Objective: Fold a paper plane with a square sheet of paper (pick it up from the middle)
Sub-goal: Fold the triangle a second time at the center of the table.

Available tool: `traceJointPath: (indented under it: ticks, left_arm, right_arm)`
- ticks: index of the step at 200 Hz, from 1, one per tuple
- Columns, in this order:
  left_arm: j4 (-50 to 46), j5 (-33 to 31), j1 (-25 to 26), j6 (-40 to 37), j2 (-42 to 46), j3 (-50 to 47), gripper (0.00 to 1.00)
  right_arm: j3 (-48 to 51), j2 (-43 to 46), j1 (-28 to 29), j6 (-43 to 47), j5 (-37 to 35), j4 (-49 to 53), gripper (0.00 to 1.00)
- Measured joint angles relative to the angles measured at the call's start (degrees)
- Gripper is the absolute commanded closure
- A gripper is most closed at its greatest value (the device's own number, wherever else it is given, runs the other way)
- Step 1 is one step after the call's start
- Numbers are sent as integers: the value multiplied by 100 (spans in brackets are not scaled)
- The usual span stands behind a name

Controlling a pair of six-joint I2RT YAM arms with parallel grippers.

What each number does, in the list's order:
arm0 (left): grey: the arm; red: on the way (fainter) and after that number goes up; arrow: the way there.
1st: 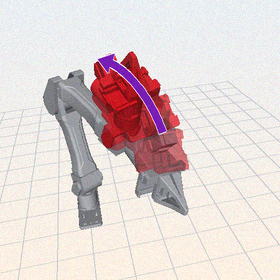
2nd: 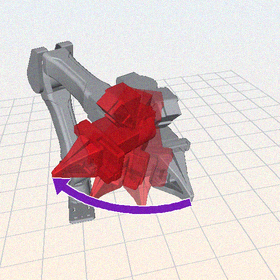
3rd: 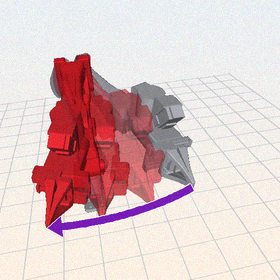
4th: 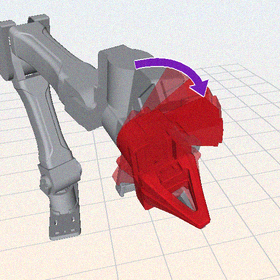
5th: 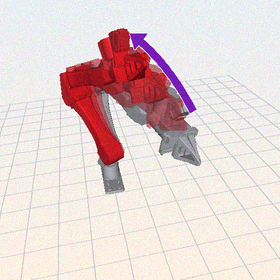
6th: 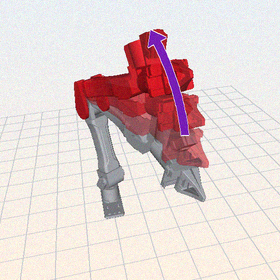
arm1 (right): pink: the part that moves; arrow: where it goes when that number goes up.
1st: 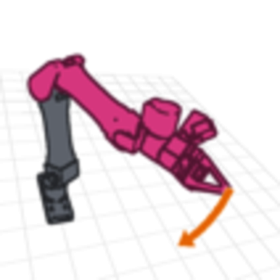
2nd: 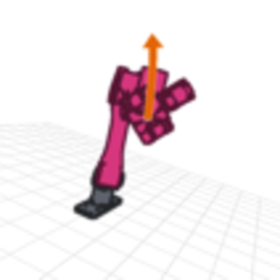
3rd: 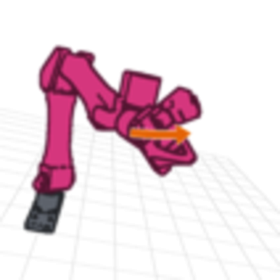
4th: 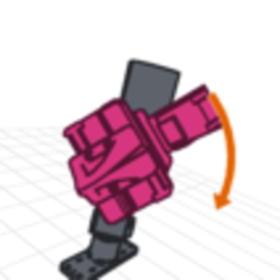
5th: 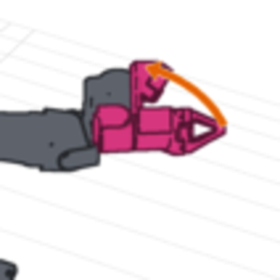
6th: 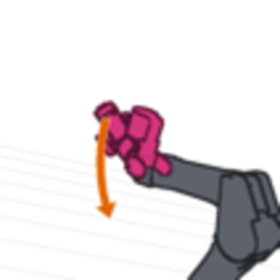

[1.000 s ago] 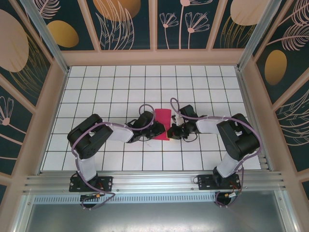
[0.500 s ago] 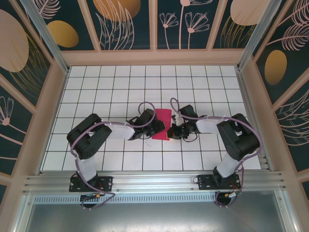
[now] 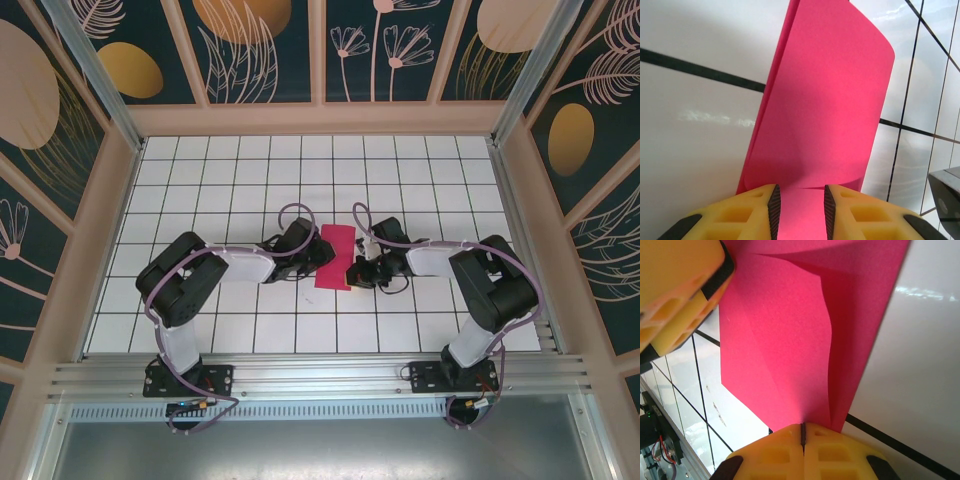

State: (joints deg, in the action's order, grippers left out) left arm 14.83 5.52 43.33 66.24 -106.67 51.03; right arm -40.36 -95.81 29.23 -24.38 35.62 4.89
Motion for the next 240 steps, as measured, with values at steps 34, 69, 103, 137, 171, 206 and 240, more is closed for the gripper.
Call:
traceJointPath:
  ticks: [34, 69, 103, 137, 171, 206, 240]
  left_arm:
    - [-4, -2, -149, -20, 0, 0, 66]
    - [-11, -28, -356, -125, 0, 9, 66]
    - [-13, -28, -472, -214, 4, 9, 66]
    - [-46, 142, -476, -402, 225, 4, 75]
    - [356, 713, -378, -470, 431, -46, 84]
    - [697, 1128, -181, -426, 385, -227, 85]
    - [938, 1248, -175, -402, -7, -256, 86]
  right_arm:
    - [2, 2, 0, 2, 0, -2, 97]
    - [2, 2, 0, 0, 0, -2, 97]
    - [2, 2, 0, 0, 0, -2, 97]
    - [2, 2, 0, 0, 2, -4, 96]
    - [2, 2, 0, 0, 2, -7, 96]
    - [2, 2, 0, -2, 2, -9, 96]
    - [-9, 2, 0, -2, 2, 0, 95]
